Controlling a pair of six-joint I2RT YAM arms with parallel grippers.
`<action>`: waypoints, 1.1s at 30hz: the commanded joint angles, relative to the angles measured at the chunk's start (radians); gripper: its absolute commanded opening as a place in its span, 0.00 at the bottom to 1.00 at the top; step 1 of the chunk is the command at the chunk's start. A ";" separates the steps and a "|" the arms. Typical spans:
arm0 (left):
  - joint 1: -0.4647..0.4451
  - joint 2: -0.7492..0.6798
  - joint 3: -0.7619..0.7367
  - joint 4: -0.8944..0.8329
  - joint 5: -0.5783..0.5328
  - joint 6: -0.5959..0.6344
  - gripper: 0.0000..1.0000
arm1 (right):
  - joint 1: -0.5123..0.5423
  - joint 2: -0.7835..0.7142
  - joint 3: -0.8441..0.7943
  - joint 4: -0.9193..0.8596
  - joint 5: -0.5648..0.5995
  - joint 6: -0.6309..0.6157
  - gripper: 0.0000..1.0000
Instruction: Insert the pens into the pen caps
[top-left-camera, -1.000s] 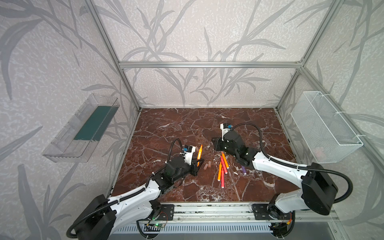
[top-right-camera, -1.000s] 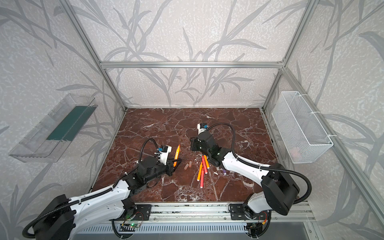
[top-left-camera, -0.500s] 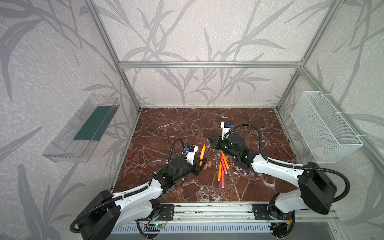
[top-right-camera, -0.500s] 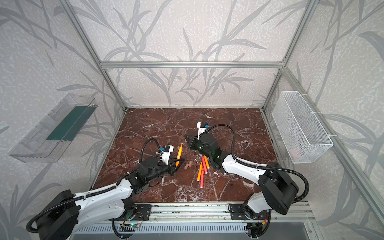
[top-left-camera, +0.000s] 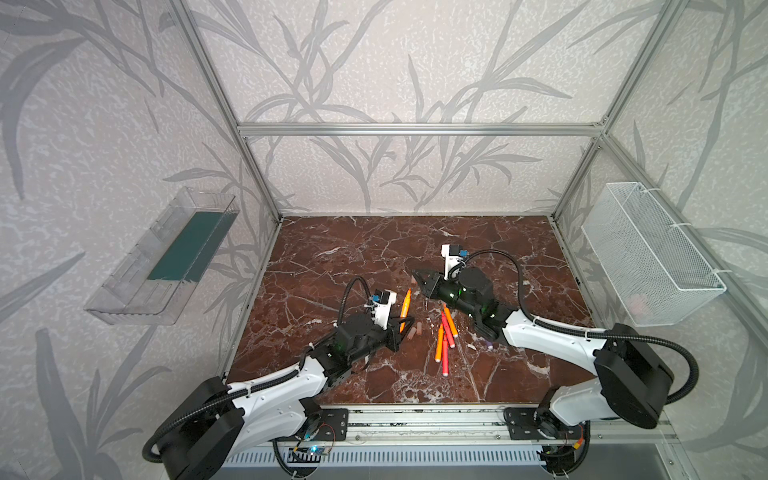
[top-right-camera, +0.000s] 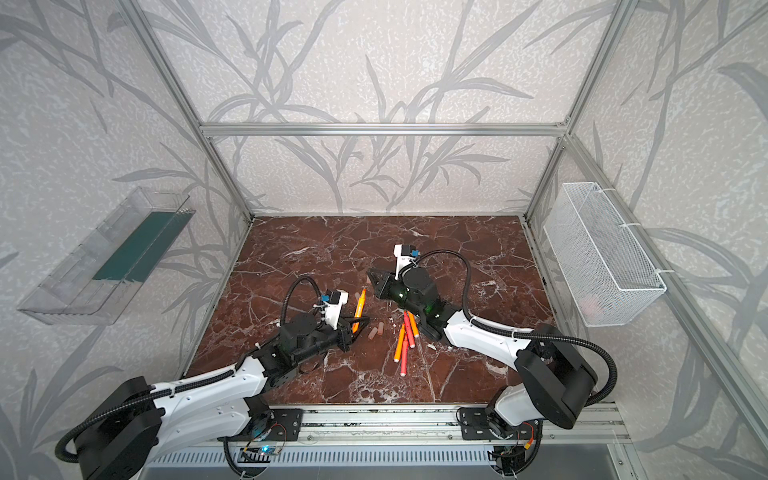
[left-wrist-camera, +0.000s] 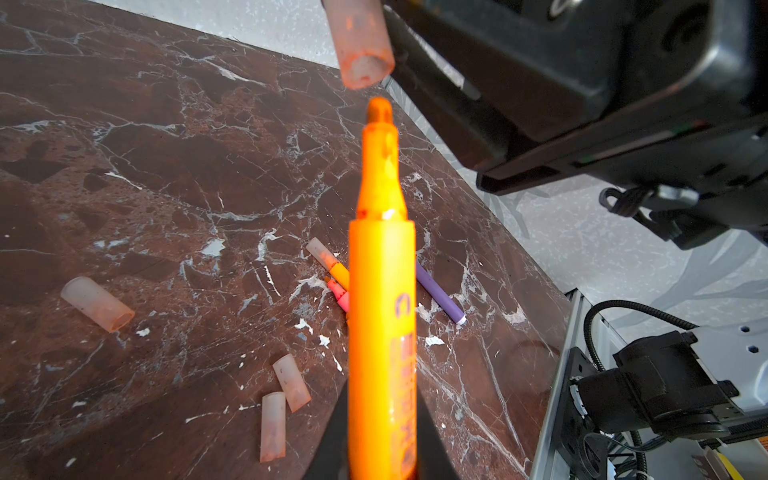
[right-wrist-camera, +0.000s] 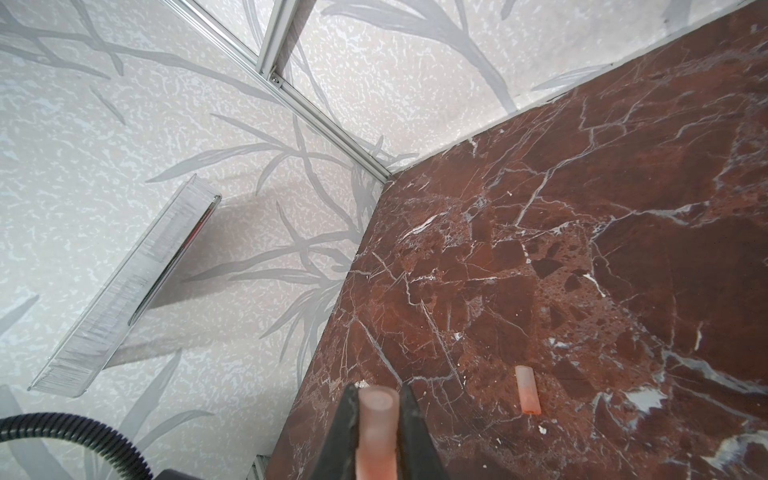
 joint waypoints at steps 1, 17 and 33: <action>-0.006 0.008 0.006 0.040 0.006 -0.001 0.00 | 0.010 -0.001 -0.001 0.053 -0.021 0.007 0.00; -0.006 0.001 0.008 0.033 -0.020 0.007 0.00 | 0.040 -0.009 -0.030 0.056 -0.022 0.005 0.00; -0.006 0.026 0.037 0.039 -0.066 -0.026 0.00 | 0.130 -0.040 -0.120 0.121 0.051 0.005 0.00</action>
